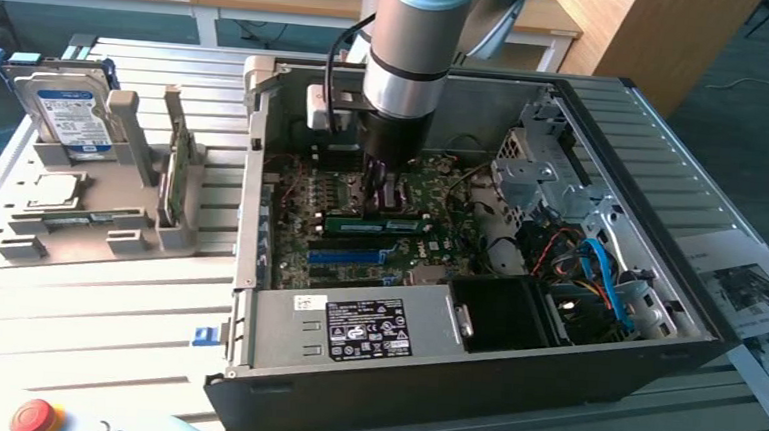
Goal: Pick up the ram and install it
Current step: 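Press down the ram until it locks into place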
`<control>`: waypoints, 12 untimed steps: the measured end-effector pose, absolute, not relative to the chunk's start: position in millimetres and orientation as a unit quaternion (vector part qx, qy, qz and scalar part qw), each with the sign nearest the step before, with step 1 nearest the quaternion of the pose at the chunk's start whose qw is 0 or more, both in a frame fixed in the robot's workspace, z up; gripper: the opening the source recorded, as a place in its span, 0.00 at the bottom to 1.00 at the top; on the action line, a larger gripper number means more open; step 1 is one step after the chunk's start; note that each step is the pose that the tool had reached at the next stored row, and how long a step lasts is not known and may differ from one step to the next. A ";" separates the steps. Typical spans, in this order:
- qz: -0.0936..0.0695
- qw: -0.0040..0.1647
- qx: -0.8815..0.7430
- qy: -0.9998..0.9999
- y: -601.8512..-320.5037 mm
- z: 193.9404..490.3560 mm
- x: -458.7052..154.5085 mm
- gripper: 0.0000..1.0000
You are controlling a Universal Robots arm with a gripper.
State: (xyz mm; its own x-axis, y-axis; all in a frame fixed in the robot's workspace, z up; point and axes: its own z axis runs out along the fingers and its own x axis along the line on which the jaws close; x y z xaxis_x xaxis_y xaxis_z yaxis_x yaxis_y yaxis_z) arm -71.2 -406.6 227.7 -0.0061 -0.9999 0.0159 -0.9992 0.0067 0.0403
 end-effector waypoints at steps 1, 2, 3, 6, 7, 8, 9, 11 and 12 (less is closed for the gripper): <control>-0.009 0.020 0.705 -0.709 -406.6 227.8 -71.3 0.11; -0.009 0.020 0.705 -0.709 -406.6 227.7 -71.3 0.11; -0.009 0.020 0.705 -0.709 -406.6 227.7 -71.2 0.11; -0.009 0.020 0.705 -0.709 -406.5 227.4 -71.2 0.11; -0.009 0.020 0.705 -0.709 -406.5 227.2 -71.2 0.11; -0.009 0.020 0.705 -0.709 -406.5 227.0 -71.2 0.11; -0.009 0.020 0.705 -0.709 -406.6 226.8 -71.3 0.11; -0.009 0.020 0.705 -0.709 -406.6 226.3 -71.3 0.11; -0.009 0.020 0.705 -0.709 -406.6 226.1 -71.3 0.11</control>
